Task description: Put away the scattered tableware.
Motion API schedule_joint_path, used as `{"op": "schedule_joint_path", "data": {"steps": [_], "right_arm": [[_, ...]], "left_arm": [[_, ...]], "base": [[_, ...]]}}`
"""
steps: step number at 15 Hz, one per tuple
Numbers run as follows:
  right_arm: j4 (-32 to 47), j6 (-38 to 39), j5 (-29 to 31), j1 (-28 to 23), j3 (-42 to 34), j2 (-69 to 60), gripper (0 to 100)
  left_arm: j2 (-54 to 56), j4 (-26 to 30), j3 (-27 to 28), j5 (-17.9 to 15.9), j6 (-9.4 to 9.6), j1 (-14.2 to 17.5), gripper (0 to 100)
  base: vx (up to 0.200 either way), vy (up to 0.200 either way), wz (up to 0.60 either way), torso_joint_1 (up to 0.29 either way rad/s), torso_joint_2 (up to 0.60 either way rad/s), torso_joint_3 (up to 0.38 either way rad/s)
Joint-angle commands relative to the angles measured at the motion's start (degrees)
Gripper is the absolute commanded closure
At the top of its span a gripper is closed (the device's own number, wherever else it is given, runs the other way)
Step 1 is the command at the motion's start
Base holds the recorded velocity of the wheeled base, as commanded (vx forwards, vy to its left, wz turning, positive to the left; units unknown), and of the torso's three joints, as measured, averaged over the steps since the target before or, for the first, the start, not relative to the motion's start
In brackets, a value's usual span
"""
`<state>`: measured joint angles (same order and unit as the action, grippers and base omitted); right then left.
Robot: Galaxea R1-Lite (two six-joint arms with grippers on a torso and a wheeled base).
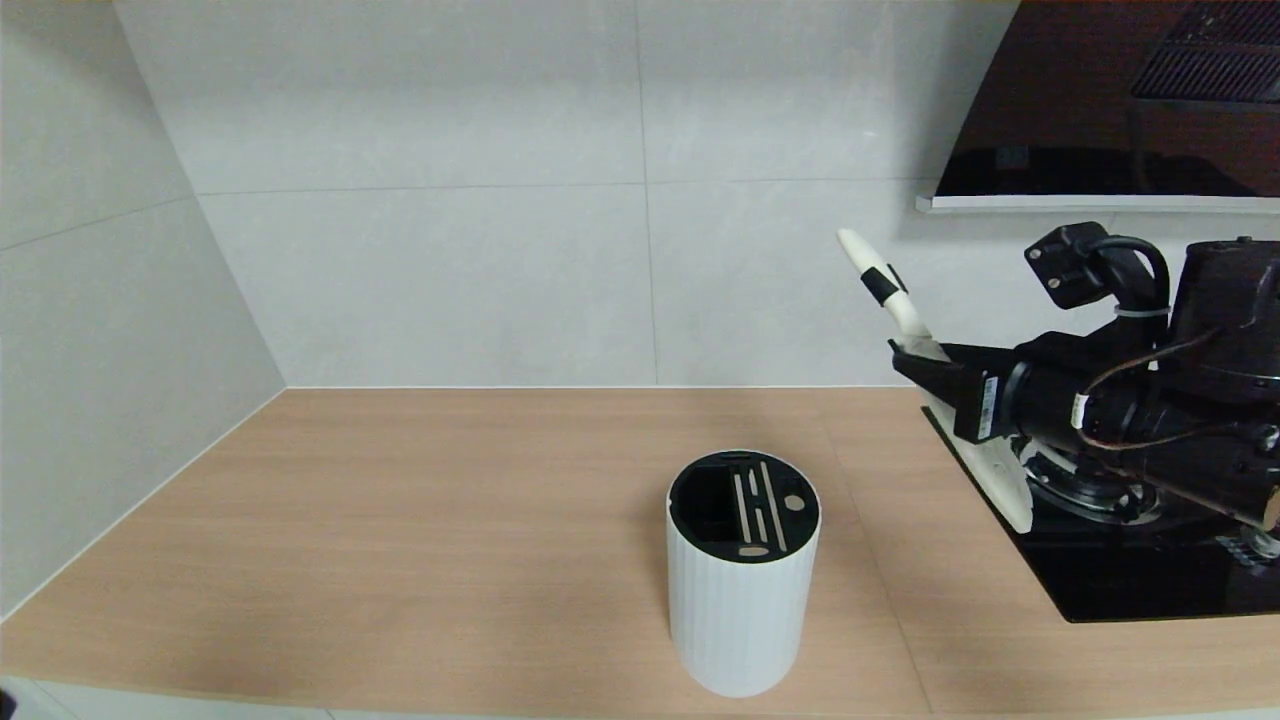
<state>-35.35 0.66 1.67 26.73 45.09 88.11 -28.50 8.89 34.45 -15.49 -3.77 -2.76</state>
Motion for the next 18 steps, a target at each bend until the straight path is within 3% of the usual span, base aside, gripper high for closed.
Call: {"op": "schedule_joint_path", "data": {"steps": [1, 2, 3, 4, 5, 9, 10, 12, 15, 18], "right_arm": [[0.0, 0.1, 0.4, 4.0, 0.1, -0.8, 100], [0.1, 0.1, 0.6, 4.7, -0.1, -0.8, 100], [0.5, 0.1, 1.9, 6.4, -0.1, -0.9, 100], [0.6, 0.1, 4.0, 8.3, -0.1, -1.2, 100], [0.7, 0.1, 4.5, 9.5, -0.2, -1.6, 100], [0.7, 3.2, 4.8, 14.9, -0.1, -0.8, 100], [0.6, 3.9, 5.7, 16.4, 0.1, 0.3, 100], [0.5, 4.3, 7.7, 18.2, 0.3, 1.5, 100], [0.1, 5.8, 7.9, 20.6, 0.3, 2.7, 100], [0.3, 8.0, 7.8, 22.7, 1.0, 3.2, 100]], "left_arm": [[-27.2, -2.6, 13.5, -3.8, -5.29, -9.8, 0], [-29.2, -4.1, 13.8, -3.8, -7.40, -12.1, 0], [-34.0, -10.5, 14.0, -3.8, -14.43, -17.5, 0], [-39.9, -20.7, 13.5, -3.8, -23.92, -22.5, 0], [-43.4, -25.9, 13.1, -3.8, -27.79, -23.8, 0], [-54.1, -43.1, 9.5, -3.8, -37.89, -29.1, 0], [-57.1, -47.6, 8.7, -3.4, -39.04, -31.3, 0], [-62.1, -54.3, 7.6, -1.2, -39.12, -33.3, 0], [-69.1, -61.5, 8.1, 7.3, -39.21, -36.4, 0], [-70.2, -63.6, 8.0, 7.9, -39.30, -37.8, 0]], "base": [[0.000, 0.000, 0.00, 0.000, 0.00, 0.000], [0.000, 0.000, 0.00, 0.000, 0.00, 0.000], [0.000, 0.000, 0.00, 0.000, 0.00, 0.000], [0.000, 0.000, 0.00, 0.000, 0.00, 0.000], [0.000, 0.000, 0.00, 0.000, 0.00, 0.000], [0.000, 0.000, 0.00, 0.000, 0.00, 0.000], [0.000, 0.000, 0.00, 0.000, 0.00, 0.000], [0.000, 0.000, 0.00, 0.000, 0.00, 0.000], [0.000, 0.000, 0.00, 0.000, 0.00, 0.000], [0.000, 0.000, 0.00, 0.000, 0.00, 0.000]]}}
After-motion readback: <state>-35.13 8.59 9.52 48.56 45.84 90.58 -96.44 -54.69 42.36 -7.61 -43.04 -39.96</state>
